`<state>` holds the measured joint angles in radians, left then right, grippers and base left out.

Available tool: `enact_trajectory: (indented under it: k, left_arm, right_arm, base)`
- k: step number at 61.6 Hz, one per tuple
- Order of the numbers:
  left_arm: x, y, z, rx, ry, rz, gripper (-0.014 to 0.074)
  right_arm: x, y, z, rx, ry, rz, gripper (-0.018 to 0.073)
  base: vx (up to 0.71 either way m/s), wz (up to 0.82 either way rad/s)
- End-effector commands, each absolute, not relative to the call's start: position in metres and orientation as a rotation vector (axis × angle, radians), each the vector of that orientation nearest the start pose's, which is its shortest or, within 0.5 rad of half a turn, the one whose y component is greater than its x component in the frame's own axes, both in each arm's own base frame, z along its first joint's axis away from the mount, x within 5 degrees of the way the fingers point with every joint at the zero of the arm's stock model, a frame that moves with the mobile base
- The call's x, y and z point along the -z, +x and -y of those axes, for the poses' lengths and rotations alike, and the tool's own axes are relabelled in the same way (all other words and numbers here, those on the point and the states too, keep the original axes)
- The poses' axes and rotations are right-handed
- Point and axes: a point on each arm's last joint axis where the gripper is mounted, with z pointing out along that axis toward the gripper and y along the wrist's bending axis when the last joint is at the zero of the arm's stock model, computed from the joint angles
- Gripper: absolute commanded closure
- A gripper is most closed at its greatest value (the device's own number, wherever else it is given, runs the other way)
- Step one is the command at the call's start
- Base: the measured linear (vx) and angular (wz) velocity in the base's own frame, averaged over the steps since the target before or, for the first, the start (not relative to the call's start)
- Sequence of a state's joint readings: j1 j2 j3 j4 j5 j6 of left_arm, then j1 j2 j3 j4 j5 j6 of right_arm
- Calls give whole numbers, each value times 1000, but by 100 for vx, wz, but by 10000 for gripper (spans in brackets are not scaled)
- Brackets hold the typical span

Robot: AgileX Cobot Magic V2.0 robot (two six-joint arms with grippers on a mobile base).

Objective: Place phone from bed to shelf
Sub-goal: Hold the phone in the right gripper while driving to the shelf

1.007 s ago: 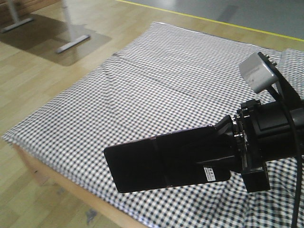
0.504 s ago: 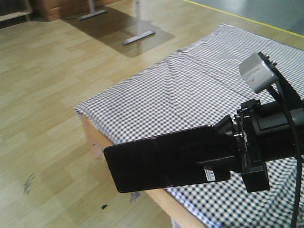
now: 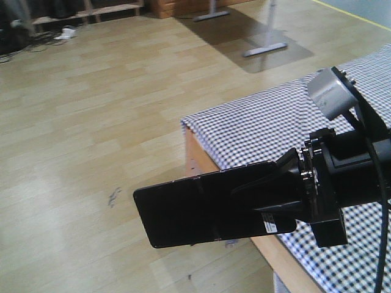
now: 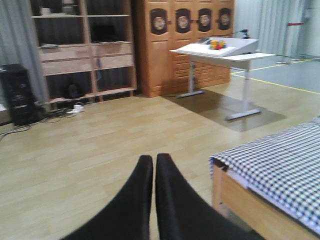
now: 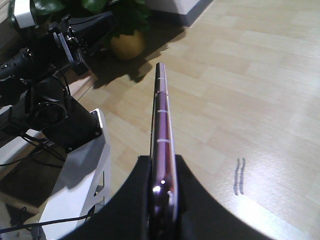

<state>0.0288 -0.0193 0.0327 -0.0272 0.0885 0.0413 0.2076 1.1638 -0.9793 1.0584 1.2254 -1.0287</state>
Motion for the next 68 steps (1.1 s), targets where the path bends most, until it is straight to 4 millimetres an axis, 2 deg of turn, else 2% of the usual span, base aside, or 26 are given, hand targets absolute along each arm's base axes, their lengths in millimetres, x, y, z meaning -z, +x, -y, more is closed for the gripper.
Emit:
enact_trajectory:
  k: [1, 68]
  left_arm:
    - [-211, 54, -1, -16, -22, -1482, 595]
    - [-211, 54, -1, -16, -22, -1482, 595]
  right_arm:
    - [-368, 172, -117, -1188, -1090, -1942, 561]
    - [-368, 172, -117, -1188, -1090, -1942, 561]
  base:
    - [-14, 53]
    - [-11, 43]
